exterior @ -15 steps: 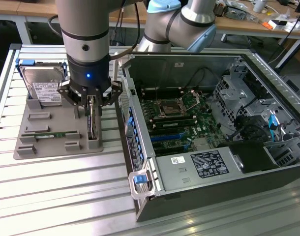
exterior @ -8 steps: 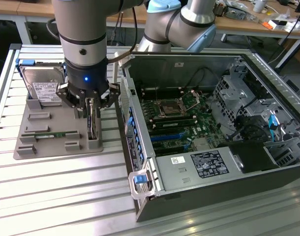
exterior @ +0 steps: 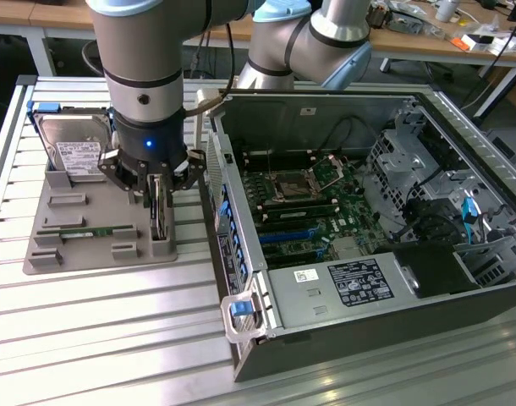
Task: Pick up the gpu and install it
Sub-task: 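Pick up the gpu and move the gpu toward the slot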
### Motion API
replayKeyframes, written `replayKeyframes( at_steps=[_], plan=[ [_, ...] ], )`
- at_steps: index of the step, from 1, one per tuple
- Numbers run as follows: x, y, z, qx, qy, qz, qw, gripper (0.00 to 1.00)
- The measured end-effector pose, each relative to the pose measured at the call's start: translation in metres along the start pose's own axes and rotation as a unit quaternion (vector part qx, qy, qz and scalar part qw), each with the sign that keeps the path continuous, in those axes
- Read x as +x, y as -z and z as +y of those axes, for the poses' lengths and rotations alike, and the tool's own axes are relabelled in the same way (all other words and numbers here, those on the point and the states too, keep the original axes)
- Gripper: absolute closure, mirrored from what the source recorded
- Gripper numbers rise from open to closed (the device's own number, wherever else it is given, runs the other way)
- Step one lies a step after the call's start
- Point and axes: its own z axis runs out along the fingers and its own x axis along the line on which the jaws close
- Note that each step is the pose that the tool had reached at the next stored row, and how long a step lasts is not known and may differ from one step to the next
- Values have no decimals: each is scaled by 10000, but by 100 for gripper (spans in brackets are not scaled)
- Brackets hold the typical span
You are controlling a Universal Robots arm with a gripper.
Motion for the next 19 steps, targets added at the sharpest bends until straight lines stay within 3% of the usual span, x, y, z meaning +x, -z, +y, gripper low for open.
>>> replayKeyframes(
  at_steps=[8,15,16,19],
  plan=[
    [2,-82,-2,0,0,0,10000,62],
    [2,-89,-3,0,0,0,10000,62],
    [3,-88,-3,1,0,1,10000,74],
    [2,-88,-3,0,0,0,10000,74]
  ],
)
